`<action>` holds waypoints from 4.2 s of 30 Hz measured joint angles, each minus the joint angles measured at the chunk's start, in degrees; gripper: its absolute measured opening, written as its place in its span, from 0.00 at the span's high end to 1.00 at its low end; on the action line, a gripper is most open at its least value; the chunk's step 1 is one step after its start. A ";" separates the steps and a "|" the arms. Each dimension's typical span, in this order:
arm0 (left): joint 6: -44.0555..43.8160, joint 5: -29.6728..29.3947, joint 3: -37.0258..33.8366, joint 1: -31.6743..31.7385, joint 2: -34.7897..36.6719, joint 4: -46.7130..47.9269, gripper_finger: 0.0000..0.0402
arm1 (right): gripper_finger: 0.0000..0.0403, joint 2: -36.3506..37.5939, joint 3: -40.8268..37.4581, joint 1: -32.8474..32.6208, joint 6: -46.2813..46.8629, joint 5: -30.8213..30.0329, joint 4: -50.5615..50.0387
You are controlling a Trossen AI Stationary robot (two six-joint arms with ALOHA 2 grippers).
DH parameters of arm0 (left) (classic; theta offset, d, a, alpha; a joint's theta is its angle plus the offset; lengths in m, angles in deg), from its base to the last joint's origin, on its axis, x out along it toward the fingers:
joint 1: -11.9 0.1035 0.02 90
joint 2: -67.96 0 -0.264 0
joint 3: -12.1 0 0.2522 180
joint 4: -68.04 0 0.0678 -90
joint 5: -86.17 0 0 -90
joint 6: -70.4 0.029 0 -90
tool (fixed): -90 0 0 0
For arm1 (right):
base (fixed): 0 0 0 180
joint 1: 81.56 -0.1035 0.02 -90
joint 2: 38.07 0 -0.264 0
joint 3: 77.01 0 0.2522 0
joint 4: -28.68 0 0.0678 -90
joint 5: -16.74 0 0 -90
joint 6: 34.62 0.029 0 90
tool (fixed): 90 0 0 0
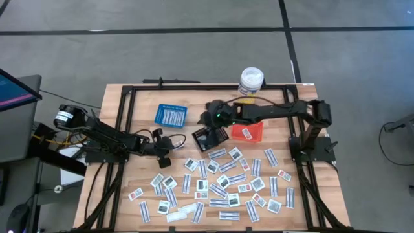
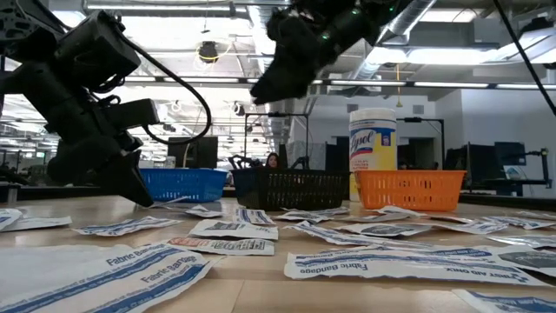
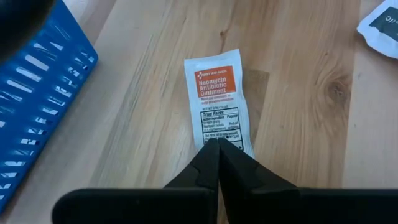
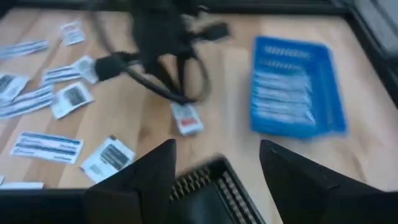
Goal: Pick & Place First Aid Supplies
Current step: Put the ointment pack into the orange bin
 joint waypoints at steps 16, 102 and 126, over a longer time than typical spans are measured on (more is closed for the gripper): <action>-0.26 0.39 -0.04 0.00 0.00 -1.48 0.98 | 0.50 -25.60 25.27 -4.15 -7.78 -2.97 -17.48; 0.15 0.42 0.08 0.00 0.11 -6.27 0.98 | 1.00 -26.29 34.14 -4.78 -8.03 -14.14 -33.79; 0.05 0.61 0.07 0.00 0.11 -7.20 0.98 | 1.00 10.30 -4.76 1.66 21.07 -16.61 -50.84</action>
